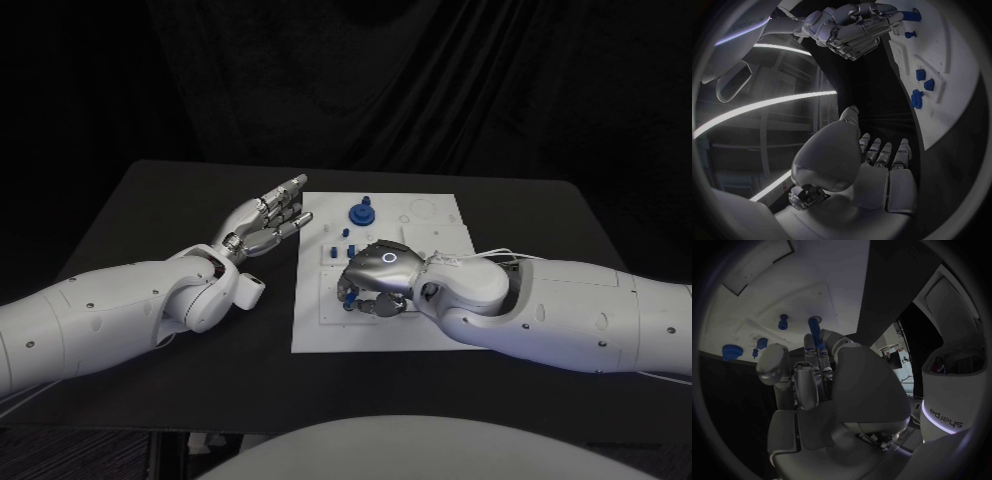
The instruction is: Assemble the parts on the task board
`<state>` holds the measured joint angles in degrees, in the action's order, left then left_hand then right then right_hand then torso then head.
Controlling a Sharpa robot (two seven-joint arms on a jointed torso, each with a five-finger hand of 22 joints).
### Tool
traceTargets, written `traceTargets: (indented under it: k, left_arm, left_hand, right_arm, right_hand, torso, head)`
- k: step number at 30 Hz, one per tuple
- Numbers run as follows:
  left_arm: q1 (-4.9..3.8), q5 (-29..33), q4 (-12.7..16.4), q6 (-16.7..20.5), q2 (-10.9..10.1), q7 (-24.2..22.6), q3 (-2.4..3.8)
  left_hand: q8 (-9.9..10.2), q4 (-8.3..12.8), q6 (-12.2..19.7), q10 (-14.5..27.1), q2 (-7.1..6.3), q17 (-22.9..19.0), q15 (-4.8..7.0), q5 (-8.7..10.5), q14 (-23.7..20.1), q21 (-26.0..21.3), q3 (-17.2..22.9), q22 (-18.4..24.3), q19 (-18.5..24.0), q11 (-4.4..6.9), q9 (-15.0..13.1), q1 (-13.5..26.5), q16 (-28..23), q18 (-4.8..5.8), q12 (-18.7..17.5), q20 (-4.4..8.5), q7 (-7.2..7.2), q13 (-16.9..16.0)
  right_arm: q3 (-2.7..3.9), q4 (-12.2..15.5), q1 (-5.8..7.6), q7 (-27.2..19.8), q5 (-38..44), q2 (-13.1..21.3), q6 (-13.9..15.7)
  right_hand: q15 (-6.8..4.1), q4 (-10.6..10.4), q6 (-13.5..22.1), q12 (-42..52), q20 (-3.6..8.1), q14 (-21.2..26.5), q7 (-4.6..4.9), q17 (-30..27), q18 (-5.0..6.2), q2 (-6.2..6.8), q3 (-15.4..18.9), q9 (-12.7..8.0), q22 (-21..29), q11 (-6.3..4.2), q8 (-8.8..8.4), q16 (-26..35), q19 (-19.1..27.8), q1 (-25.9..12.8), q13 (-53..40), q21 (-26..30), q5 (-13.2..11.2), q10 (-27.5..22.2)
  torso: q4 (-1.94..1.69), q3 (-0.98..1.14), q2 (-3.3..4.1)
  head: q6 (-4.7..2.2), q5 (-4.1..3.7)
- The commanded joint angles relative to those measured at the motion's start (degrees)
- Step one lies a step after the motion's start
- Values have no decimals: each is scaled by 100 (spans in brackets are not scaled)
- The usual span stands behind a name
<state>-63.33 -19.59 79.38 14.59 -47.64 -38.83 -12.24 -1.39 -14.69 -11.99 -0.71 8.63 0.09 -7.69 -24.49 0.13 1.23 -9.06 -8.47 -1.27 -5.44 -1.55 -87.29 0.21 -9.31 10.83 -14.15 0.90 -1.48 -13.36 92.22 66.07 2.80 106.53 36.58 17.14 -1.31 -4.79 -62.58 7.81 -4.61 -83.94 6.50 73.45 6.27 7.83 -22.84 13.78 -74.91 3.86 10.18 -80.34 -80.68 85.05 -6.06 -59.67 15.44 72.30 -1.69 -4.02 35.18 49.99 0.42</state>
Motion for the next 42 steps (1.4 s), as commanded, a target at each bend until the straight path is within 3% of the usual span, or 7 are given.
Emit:
traceTargets:
  k: [1, 17, 23, 27, 29, 32, 42]
  left_arm:
    - [8, 10, 2, -89, 12, -512, 5]
    - [13, 10, -6, -132, 16, -453, 5]
    - [13, 10, -8, -142, 16, -438, 5]
    - [14, 10, -11, -145, 16, -433, 5]
    - [14, 10, -16, -147, 18, -430, 5]
    - [16, 10, -23, -148, 20, -428, 5]
    - [20, 10, -37, -154, 13, -421, 5]
  left_hand:
    - [-18, 33, 7, -4, 36, -9, -32, -19, -13, -11, 6, 7, -3, -51, -3, -43, -21, -91, 7, -50, -19, -4]
    - [-16, 32, 26, 0, 46, -9, -58, -16, -13, -10, 8, 5, -5, -58, -1, -39, -21, -90, -2, -67, -25, -2]
    - [-15, 32, 34, 1, 49, -9, -69, -15, -13, -9, 9, 1, -6, -62, 0, -38, -21, -90, -5, -75, -28, -2]
    - [-15, 32, 34, 1, 49, -9, -69, -15, -13, -9, 9, 1, -6, -62, 0, -38, -21, -90, -5, -75, -28, -2]
    - [-14, 33, 41, 3, 50, -9, -75, -15, -13, -9, 10, 3, -6, -65, 0, -37, -21, -90, -10, -80, -31, -1]
    - [-14, 33, 41, 3, 50, -9, -75, -15, -13, -9, 10, 3, -6, -65, 0, -37, -21, -90, -10, -80, -31, -1]
    - [-13, 35, 46, 5, 50, -9, -81, -13, -13, -9, 10, 3, -7, -71, 1, -37, -21, -90, -14, -87, -38, -1]
  right_arm:
    - [-36, -6, -51, 87, 52, 17, -269]
    - [-36, -26, -56, 69, 52, -10, -242]
    - [-36, -46, -57, 98, 52, -15, -306]
    - [-36, -57, -57, 99, 52, -14, -288]
    - [-36, -64, -57, 91, 52, -10, -249]
    - [-36, -66, -57, 66, 52, 1, -178]
    - [-32, 59, -37, -81, -191, 184, 292]
  right_hand:
    - [-36, 35, -51, 7, 22, -116, -8, -12, -80, -23, -14, 5, -793, -141, 24, 33, 11, 69, -11, 19, 21, 182]
    - [-35, 38, -35, -2, 24, -111, 0, -18, -83, -17, -9, 4, -795, -135, 1, 40, 13, 50, -23, 8, 19, 185]
    - [146, -87, 735, -335, -81, -39, 176, -130, -63, 94, -66, -216, -732, 77, -518, 129, 141, -172, 52, 271, 34, -385]
    - [314, -168, 1841, -427, -240, 51, -160, -225, -31, 263, 53, -539, -672, 301, -674, 191, 273, -327, 218, 535, 19, -1413]
    - [292, -259, 3388, -403, -282, 140, -483, -326, 33, 232, 550, -929, -623, 390, -744, 257, 376, -279, 226, 765, 43, -2184]
    - [301, -798, 4361, -348, -289, 219, -685, -420, 64, 344, 1117, -1155, -579, 437, -807, 320, 460, 42, 225, 991, 95, -2665]
    - [294, -1202, 4344, -260, -292, 239, -708, -448, 70, 429, 1282, -1150, -574, 437, -788, 332, 466, 233, 226, 1051, 104, -2802]
  torso:
    - [4, -2, 4]
    - [14, 7, 4]
    - [2, 4, -3]
    - [8, 0, -4]
    - [6, -1, -3]
    - [2, -4, -2]
    - [7, 6, 1]
  head:
    - [1, -12]
    - [1, 15]
    - [1, 18]
    - [1, 22]
    - [1, 17]
    - [1, 11]
    - [1, 5]
